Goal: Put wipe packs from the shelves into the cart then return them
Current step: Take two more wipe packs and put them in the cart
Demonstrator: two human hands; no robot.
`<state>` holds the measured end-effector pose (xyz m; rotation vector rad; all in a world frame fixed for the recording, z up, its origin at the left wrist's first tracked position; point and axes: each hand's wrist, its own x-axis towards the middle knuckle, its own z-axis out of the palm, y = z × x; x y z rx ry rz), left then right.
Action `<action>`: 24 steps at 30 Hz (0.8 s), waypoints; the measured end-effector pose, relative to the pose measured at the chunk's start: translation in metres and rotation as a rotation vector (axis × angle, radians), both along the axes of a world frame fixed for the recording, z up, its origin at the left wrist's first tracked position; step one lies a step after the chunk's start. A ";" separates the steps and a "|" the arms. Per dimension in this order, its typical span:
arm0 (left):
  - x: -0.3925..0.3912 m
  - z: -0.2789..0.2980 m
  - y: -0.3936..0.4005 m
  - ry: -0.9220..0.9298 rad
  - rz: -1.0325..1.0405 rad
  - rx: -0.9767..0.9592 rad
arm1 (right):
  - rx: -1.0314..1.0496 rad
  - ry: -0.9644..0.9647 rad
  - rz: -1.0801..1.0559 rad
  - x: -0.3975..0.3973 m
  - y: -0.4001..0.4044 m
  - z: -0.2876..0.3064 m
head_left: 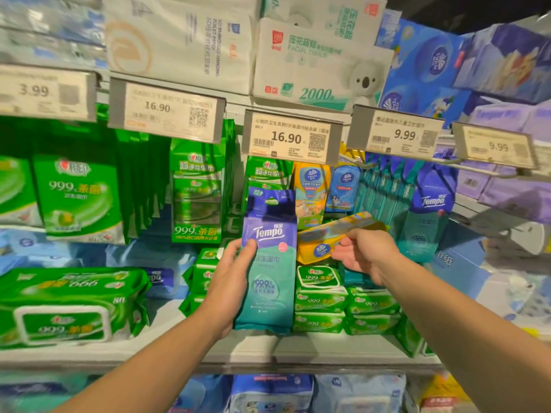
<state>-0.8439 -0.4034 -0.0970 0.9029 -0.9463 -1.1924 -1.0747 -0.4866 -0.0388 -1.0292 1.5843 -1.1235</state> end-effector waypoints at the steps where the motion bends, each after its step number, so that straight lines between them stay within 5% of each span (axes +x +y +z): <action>1: 0.000 0.000 0.001 -0.001 0.003 -0.003 | -0.036 0.035 0.007 -0.002 0.005 0.002; 15: -0.007 0.007 0.008 0.064 -0.010 -0.034 | -0.361 0.122 0.218 -0.050 0.058 0.018; 24: -0.022 0.012 0.019 0.125 -0.214 0.009 | -0.309 -0.071 0.441 -0.063 0.077 0.023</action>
